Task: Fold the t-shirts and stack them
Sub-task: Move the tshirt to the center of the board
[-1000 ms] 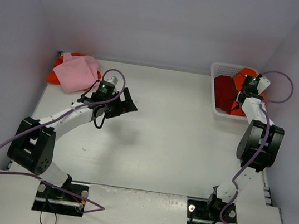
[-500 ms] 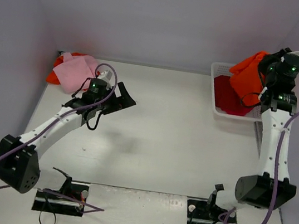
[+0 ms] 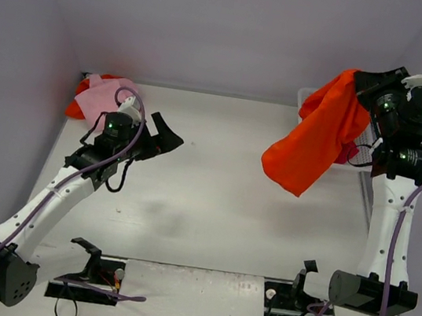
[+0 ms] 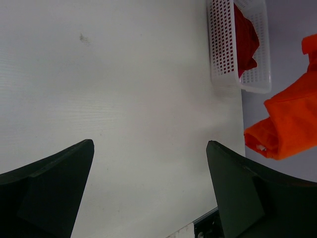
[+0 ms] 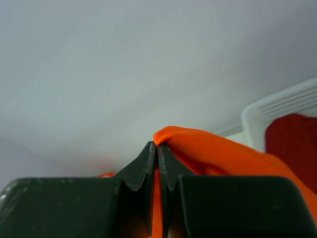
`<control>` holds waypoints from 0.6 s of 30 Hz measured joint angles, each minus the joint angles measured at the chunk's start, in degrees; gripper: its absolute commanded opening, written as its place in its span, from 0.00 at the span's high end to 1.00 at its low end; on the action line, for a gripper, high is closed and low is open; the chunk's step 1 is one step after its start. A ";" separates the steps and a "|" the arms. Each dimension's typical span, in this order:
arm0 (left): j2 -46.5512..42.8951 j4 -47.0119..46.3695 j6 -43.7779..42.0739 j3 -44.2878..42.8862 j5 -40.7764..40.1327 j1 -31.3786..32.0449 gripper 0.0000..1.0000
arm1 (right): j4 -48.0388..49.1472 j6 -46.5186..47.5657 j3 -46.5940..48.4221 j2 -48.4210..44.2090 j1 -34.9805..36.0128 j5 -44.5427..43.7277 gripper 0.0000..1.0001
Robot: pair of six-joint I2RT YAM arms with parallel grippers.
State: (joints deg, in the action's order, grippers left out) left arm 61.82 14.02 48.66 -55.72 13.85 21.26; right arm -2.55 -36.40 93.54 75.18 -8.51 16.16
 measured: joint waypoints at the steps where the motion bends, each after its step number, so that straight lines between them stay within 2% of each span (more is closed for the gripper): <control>1: -0.44 0.24 0.00 0.00 -0.09 0.00 0.09 | -0.04 -0.81 -0.85 -0.59 0.00 1.64 1.00; 7: -1.49 -0.52 0.74 -0.22 0.13 0.00 0.09 | 0.11 -5.22 -4.26 -3.80 1.64 10.56 1.00; 18: 0.46 -2.71 1.64 -1.49 1.81 0.17 0.09 | 2.03 -10.12 -4.28 -4.07 11.82 20.76 1.00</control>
State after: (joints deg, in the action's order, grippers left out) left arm 62.28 11.31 50.30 -57.21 15.66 21.43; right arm -0.51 -46.52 89.25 71.11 3.31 36.93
